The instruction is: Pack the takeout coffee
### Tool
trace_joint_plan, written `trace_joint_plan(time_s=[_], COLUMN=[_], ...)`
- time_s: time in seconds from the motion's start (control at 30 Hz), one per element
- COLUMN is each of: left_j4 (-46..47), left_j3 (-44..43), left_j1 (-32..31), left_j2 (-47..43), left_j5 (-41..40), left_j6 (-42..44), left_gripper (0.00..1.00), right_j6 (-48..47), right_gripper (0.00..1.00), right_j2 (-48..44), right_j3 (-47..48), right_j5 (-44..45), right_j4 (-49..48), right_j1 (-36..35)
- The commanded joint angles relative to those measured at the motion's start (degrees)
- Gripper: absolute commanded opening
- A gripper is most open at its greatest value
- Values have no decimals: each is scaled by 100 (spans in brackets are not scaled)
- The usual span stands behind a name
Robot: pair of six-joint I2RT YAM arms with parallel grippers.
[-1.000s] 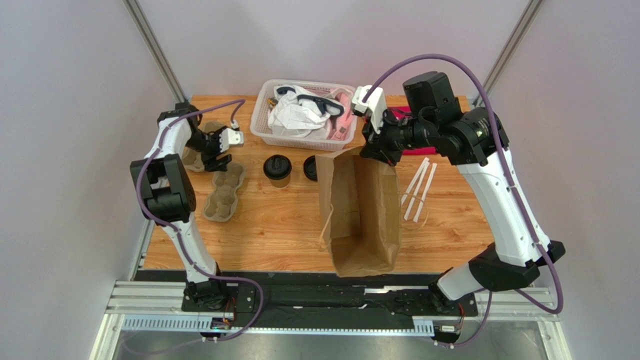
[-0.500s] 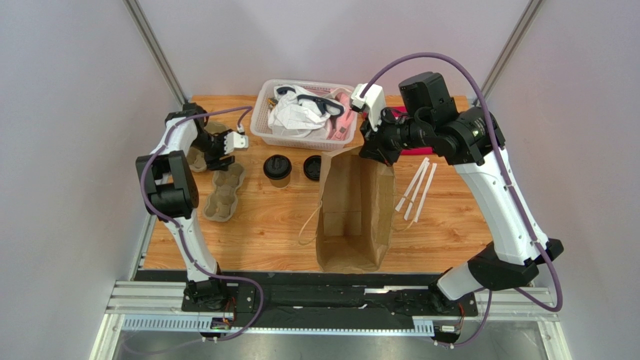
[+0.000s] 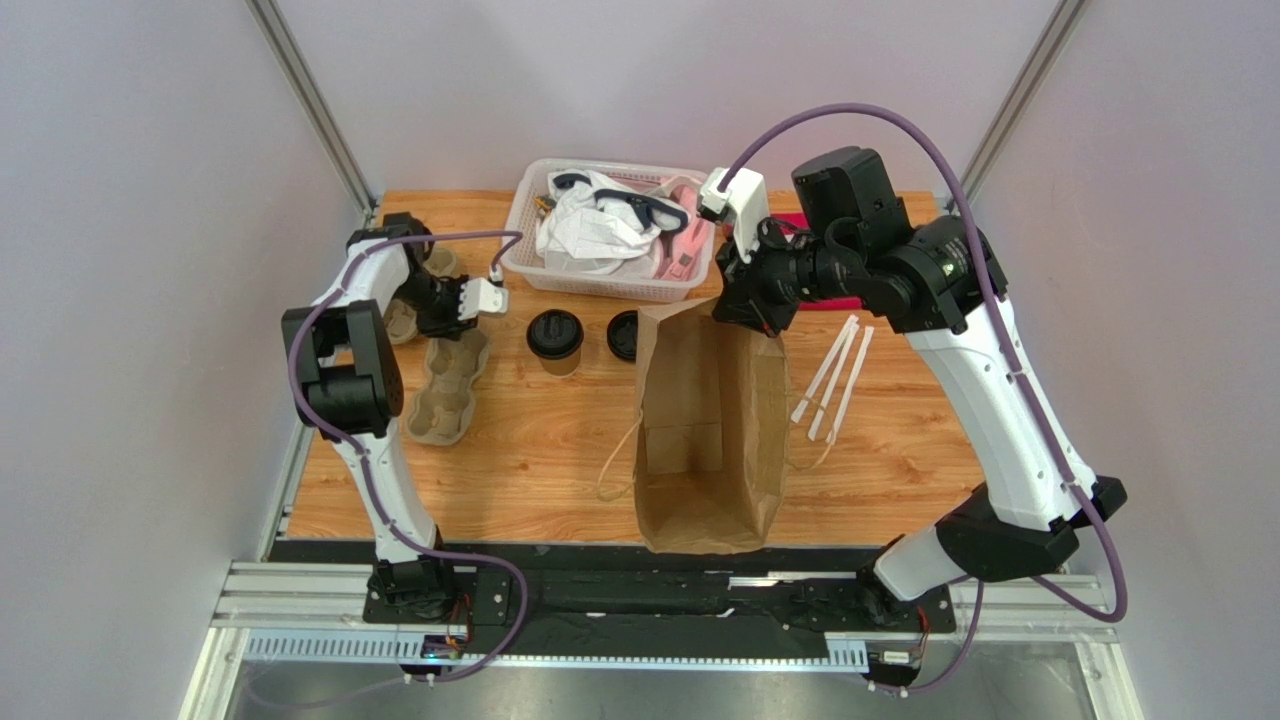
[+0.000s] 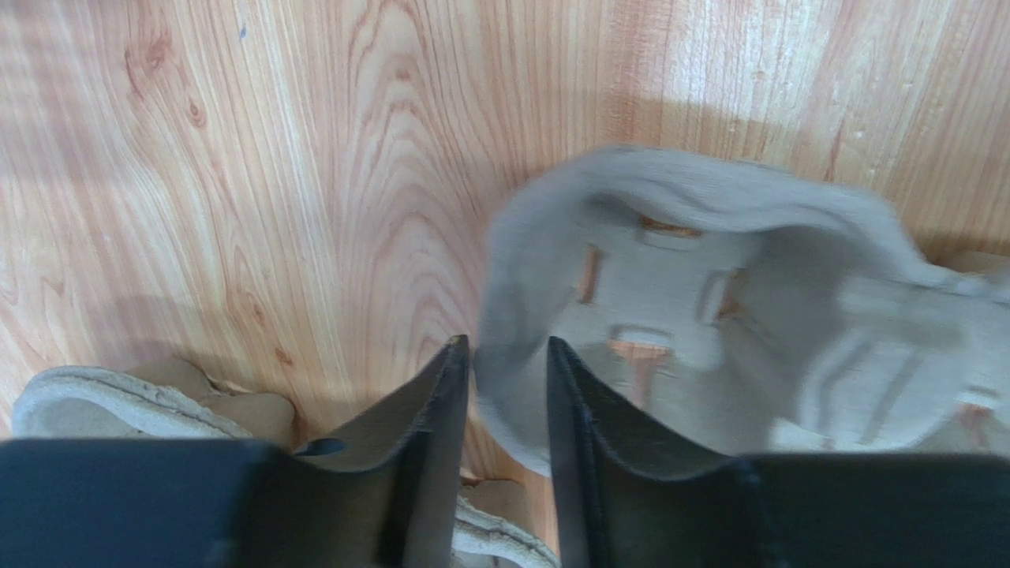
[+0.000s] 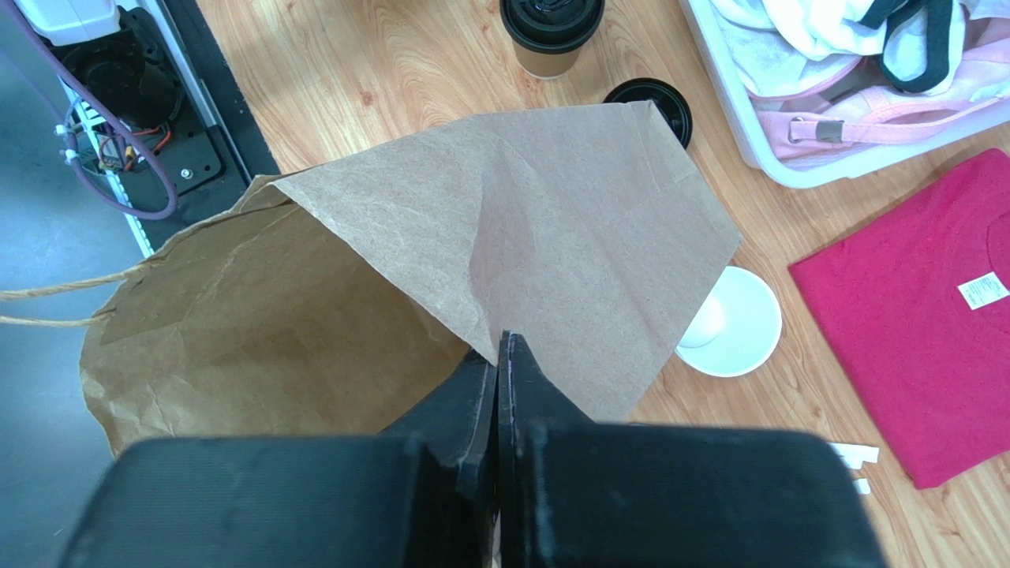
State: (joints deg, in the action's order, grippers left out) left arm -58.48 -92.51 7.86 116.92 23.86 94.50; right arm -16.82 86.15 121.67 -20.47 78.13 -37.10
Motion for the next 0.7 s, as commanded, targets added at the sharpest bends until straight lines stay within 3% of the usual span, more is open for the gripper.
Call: trace_joint_plan(time_s=[0.0,0.07,0.17,0.33,0.5,0.6,0.67], left_j4=[-181,-181,-382,-970,-1762,-2193,-2457], left_j3=[171,338,444,619,507,-169,-1055], left_j1=[-12,-12,-12,-4,-12,-12,-21], left_j2=[-231,-493,-819,-1645,-3226,-3913,-4230], left_j5=[189,338,523,760,972,1103,1313], left_j6=[323,324,201,-159,-483,-1306,-1740], left_gripper=[28,20,0,0,0,0,0], right_j6=[232,258,293,302,460,548,583], right_gripper=[0,0,0,0,0,0,0], right_j2=[-98,-116,-133,-133,-239,-248,-221], right_j3=[76,24,-11,-73,-397,-320,-258], right_j5=[52,87,201,482,596,614,623], right_j4=[941,959,950,924,818,774,774], right_j1=[-43,-51,-43,-43,-52,-52,-52])
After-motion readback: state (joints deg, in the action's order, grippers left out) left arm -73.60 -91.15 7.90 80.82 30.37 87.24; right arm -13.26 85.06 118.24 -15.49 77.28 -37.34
